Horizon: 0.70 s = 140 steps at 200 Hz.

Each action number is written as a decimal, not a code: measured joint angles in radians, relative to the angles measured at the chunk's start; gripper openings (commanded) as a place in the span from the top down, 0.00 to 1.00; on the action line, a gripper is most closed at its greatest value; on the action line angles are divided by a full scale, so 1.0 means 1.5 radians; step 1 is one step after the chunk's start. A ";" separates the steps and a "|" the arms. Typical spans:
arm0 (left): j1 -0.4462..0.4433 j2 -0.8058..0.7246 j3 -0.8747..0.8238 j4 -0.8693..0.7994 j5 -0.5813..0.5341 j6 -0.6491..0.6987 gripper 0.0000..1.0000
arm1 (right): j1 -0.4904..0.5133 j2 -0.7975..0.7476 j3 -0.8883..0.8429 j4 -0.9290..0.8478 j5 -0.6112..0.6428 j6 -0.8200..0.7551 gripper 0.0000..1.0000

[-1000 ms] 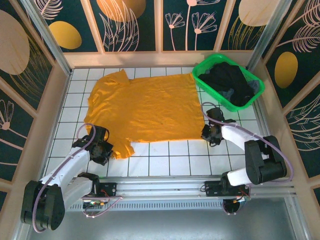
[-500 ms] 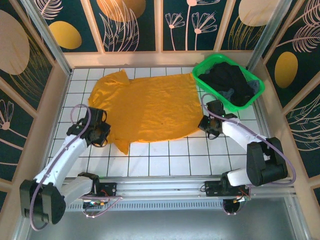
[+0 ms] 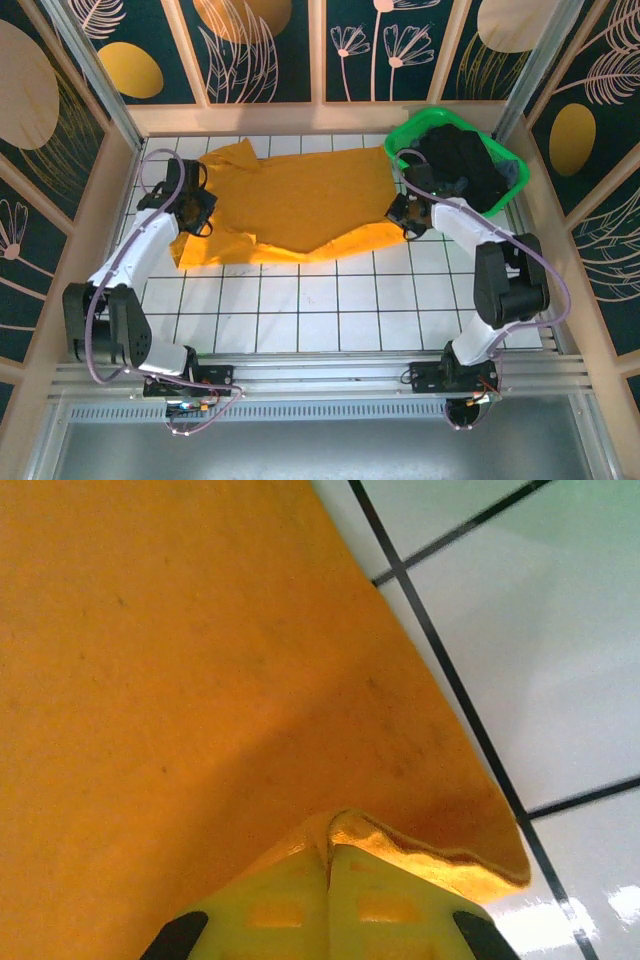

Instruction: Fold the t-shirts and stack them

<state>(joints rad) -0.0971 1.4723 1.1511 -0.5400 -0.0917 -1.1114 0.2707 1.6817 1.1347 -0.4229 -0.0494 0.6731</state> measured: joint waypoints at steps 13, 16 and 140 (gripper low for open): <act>0.007 0.022 0.021 0.011 -0.003 0.017 1.00 | -0.001 0.022 0.025 0.000 0.003 0.003 1.00; 0.009 0.027 0.025 0.014 -0.004 0.021 1.00 | -0.001 0.027 0.030 0.000 0.004 0.003 1.00; 0.038 0.173 0.171 0.048 -0.038 0.103 1.00 | -0.023 0.152 0.176 -0.005 0.058 0.014 1.00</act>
<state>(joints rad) -0.0395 1.7313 1.4082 -0.4675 -0.1490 -0.9565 0.2359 1.9091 1.3987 -0.4301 0.0380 0.6949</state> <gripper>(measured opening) 0.053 0.049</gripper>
